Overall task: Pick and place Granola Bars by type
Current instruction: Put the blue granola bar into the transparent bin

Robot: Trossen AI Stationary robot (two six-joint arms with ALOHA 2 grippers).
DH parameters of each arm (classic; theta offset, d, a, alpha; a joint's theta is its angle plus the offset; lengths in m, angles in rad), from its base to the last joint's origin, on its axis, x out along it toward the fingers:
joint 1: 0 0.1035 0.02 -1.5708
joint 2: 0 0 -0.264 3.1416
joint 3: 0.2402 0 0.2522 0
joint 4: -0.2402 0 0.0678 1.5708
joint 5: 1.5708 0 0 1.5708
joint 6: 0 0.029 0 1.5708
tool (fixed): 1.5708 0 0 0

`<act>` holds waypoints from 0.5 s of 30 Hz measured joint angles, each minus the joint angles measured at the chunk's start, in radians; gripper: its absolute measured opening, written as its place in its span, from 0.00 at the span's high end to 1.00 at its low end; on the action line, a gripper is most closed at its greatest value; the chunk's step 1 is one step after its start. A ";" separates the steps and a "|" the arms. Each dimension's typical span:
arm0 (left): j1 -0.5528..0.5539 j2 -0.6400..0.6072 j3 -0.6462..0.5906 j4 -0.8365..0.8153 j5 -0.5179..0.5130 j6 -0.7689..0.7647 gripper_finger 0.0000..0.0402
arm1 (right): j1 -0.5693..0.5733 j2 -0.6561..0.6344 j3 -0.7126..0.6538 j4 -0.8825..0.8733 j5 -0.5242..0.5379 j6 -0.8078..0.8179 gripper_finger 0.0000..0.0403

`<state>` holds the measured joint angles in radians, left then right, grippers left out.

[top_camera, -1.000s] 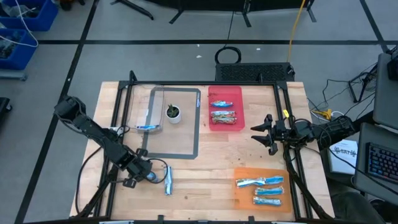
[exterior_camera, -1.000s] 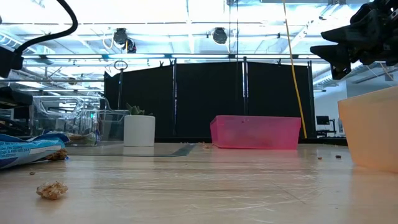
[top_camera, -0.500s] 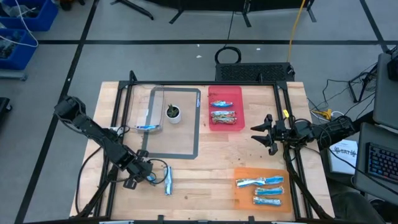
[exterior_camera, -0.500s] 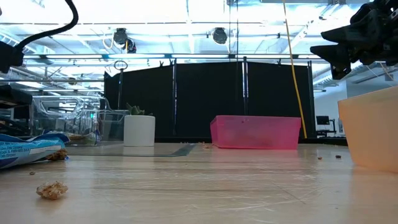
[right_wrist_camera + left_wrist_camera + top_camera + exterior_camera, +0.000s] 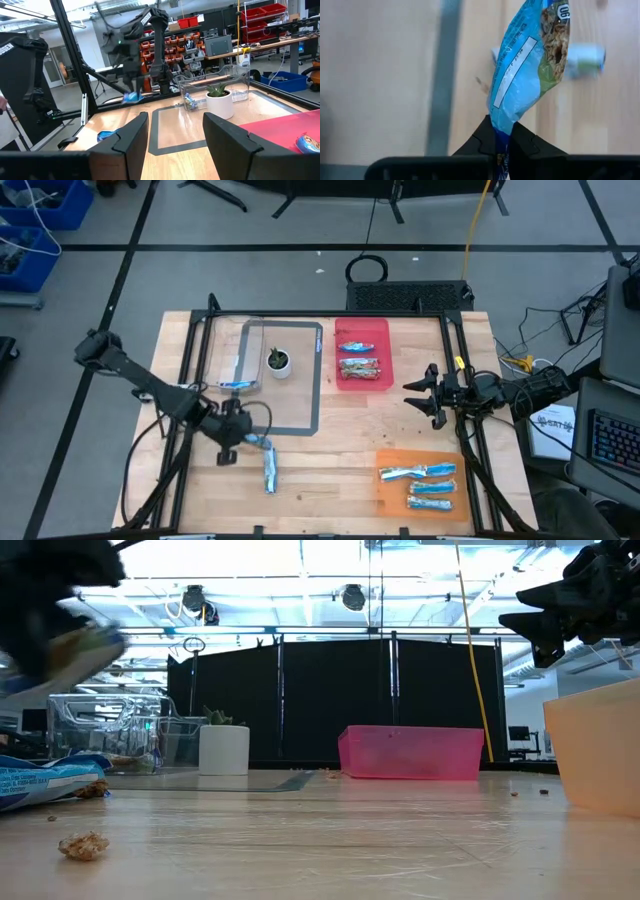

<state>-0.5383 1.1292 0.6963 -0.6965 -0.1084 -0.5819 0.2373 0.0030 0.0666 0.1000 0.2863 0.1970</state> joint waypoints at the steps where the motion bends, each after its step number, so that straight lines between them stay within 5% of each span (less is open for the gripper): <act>1: 0.024 -0.013 0.007 -0.002 -0.007 0.004 0.96 | 0.000 0.000 0.000 0.000 0.000 0.000 0.55; 15: 0.331 -0.118 0.184 -0.186 -0.023 0.189 0.96 | 0.000 0.000 0.000 0.000 0.000 0.000 0.55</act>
<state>-0.2074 1.0110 0.8806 -0.8829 -0.1314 -0.3932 0.2375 0.0032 0.0666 0.1001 0.2863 0.1970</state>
